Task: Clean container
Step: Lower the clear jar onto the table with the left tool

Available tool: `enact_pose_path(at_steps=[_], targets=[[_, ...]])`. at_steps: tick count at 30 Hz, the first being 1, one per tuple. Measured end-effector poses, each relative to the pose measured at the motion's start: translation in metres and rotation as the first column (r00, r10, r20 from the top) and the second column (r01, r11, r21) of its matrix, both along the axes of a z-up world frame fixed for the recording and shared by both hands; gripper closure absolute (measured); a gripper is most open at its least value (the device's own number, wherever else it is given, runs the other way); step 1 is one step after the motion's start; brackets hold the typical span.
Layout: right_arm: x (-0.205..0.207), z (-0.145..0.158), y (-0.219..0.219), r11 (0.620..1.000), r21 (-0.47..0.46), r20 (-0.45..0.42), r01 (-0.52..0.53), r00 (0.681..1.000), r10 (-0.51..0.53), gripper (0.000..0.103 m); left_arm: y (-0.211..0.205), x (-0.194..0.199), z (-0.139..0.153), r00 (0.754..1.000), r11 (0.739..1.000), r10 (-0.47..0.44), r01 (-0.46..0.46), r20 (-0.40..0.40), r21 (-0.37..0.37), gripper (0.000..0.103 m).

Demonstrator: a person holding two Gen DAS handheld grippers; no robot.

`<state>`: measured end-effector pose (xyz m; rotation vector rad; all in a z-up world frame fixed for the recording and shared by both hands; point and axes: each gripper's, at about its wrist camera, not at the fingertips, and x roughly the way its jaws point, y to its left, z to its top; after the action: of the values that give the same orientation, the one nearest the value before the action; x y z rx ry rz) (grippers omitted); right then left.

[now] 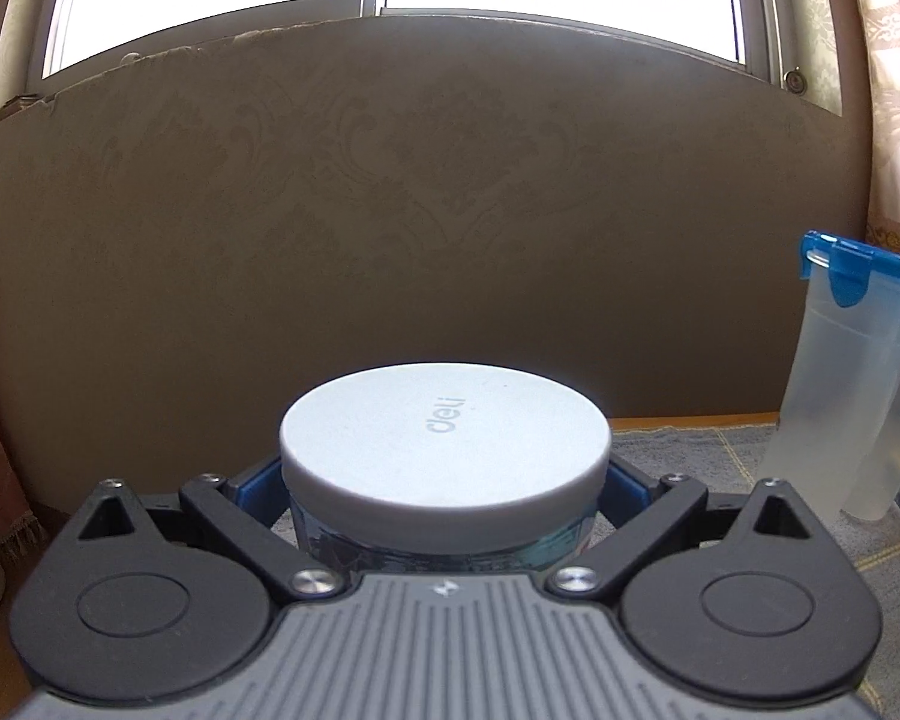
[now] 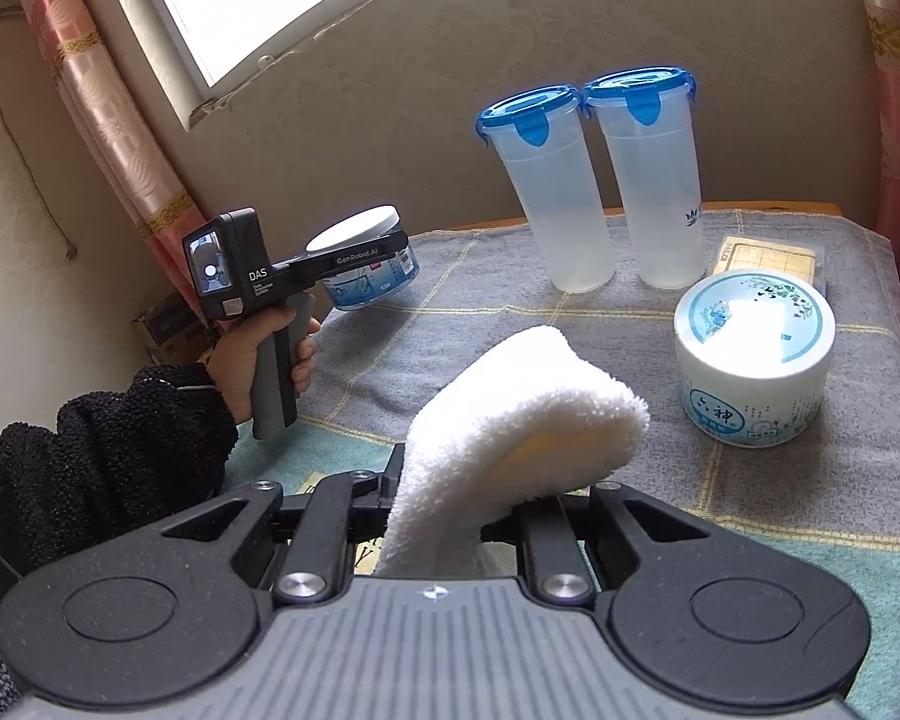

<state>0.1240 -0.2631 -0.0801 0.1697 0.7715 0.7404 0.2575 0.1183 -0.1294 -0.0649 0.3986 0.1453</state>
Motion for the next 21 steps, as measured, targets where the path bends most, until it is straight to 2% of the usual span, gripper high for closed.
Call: enact_pose_path(at_steps=[6, 21], targets=[[0.001, -0.001, -0.002, 1.0, -0.001, -0.006, 0.004, 1.0, -0.004, 0.084, -0.001, 0.012, -0.012, 0.999, 0.999, 0.035, -0.035, -0.023, -0.018, 0.004], [-0.002, 0.0, -0.004, 1.0, -0.01, -0.009, 0.017, 1.0, -0.017, 0.083, -0.013, 0.021, -0.018, 0.996, 0.998, 0.058, -0.057, -0.07, 0.021, 0.003]])
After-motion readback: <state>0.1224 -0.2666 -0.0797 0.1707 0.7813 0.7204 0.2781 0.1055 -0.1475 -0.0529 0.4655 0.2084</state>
